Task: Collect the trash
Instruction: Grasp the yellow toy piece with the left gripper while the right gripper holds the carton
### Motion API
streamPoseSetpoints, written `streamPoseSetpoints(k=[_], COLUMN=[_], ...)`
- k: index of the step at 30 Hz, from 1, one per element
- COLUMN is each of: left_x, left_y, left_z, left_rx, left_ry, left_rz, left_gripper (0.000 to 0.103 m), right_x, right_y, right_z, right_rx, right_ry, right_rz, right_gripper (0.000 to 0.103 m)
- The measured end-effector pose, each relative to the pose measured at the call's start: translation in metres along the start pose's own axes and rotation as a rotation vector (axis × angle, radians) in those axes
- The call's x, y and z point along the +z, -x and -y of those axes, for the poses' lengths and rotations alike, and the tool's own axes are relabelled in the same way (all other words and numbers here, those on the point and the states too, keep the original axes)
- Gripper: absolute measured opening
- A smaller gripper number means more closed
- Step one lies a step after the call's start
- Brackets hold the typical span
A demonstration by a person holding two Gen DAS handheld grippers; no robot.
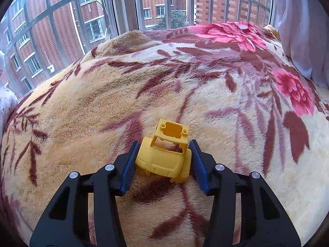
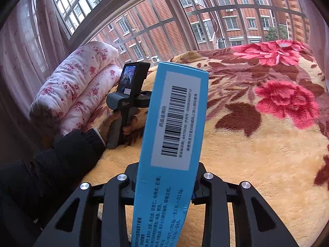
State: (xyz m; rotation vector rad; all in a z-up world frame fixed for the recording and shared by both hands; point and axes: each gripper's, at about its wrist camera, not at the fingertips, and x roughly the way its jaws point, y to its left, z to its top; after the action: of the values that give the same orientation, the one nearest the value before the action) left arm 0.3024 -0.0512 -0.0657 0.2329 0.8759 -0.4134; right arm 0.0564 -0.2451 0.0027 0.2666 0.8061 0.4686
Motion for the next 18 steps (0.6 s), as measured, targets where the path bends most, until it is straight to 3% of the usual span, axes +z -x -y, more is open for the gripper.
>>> streamPoseSetpoints(k=[10, 18], left_x=[-0.012, -0.048], left_y=[0.044, 0.104], left_z=[0.004, 0.019], left_rx=[-0.017, 0.014], left_ry=[0.077, 0.105], left_rz=[0.016, 0.04], left_gripper=[0.048, 0.049], right_x=[-0.007, -0.022], right_y=[0.009, 0.024], right_z=[-0.006, -0.024], right_rx=[0.006, 0.011], right_ry=[-0.001, 0.007], right_rz=[-0.002, -0.004], right_gripper=[0.033, 0.033])
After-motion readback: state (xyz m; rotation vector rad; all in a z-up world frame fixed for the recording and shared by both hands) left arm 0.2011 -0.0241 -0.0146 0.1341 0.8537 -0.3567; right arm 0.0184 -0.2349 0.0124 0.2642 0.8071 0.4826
